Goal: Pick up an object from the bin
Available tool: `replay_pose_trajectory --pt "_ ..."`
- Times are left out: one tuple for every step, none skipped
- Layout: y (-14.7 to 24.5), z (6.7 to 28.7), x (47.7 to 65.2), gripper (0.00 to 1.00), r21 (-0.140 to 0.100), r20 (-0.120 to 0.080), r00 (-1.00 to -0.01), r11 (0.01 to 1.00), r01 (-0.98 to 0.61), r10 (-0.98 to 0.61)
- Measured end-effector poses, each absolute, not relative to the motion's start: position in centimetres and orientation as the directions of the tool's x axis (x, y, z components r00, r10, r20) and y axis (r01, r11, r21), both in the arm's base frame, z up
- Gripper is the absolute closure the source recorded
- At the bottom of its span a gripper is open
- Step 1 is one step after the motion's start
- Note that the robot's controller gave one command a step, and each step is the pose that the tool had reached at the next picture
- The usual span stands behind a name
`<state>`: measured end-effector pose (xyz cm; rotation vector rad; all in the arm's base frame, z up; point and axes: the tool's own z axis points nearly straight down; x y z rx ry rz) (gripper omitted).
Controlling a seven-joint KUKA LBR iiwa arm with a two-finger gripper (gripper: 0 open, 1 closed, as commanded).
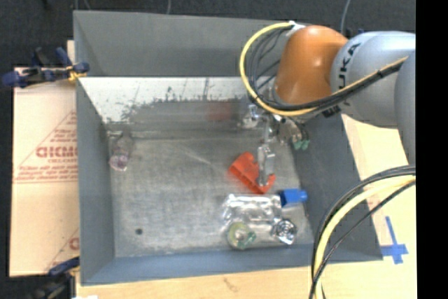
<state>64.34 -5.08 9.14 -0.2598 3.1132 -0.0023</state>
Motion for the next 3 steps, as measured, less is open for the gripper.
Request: replay_pose_trajectory --pt "-6.4 7.7 59.7 0.00 0.001 -0.015 -0.736 0.736 -0.677 -0.677" --pt "-6.6 7.9 59.7 1.00 0.003 -0.009 -0.740 0.740 -0.673 -0.673" --pt "-4.8 25.3 60.1 1.00 -0.010 -0.009 -0.711 0.711 -0.703 -0.703"
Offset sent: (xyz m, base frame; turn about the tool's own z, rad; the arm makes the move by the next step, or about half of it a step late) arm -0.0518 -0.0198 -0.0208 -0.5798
